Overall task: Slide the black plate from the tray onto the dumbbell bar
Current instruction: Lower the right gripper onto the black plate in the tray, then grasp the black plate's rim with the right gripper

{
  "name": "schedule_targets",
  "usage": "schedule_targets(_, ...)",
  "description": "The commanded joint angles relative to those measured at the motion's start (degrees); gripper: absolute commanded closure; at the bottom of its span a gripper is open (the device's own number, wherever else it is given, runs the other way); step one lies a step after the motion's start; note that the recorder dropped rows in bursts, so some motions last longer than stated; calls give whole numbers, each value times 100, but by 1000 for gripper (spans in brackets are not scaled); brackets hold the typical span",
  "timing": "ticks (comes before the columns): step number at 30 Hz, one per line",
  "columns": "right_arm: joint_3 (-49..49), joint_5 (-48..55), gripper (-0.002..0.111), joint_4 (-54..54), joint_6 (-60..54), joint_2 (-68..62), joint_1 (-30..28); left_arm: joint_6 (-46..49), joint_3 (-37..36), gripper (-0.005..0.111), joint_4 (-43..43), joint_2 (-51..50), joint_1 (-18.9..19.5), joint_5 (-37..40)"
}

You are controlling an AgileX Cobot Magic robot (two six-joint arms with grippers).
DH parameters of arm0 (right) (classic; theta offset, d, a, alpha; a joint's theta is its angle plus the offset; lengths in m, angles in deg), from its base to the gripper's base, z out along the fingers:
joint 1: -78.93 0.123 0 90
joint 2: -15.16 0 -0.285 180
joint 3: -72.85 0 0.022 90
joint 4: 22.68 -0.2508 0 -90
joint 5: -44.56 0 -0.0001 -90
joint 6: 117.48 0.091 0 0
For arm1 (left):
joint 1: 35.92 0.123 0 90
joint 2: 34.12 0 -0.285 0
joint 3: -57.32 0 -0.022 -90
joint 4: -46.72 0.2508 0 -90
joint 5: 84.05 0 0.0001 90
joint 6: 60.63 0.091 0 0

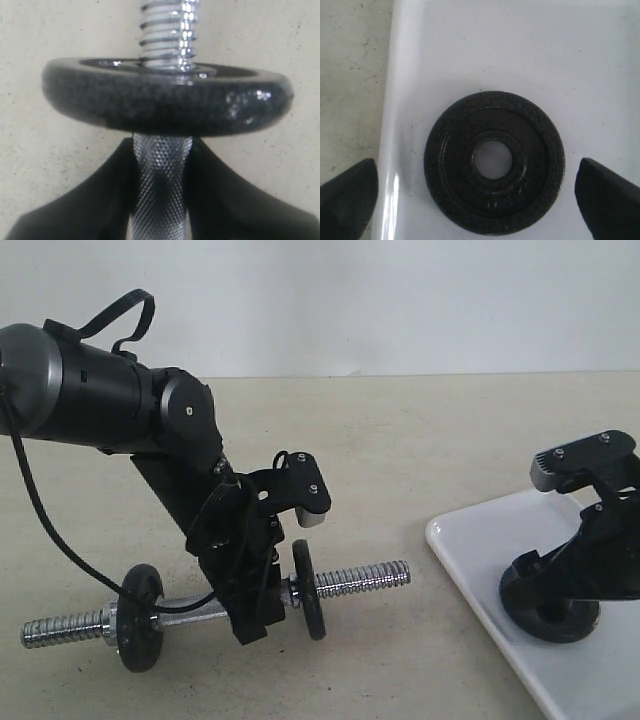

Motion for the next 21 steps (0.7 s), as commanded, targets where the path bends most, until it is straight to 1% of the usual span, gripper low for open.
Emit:
schedule_targets(1,-12,-251,6,63,2,-49,11,4,-18,102,-148,25,-11,9)
schedule_targets(3,-12,-321,3,63,-13,-49,11,4,-18,102,-148,25,-11,9)
schedule_targets(12,-12,-430,3,89,-13,-73,11,4,-18,102,-148,25,-11,9)
schedule_targets(21,-12,-598,3,78,157,-504,11,4,-18,102,-159,25,-11,74)
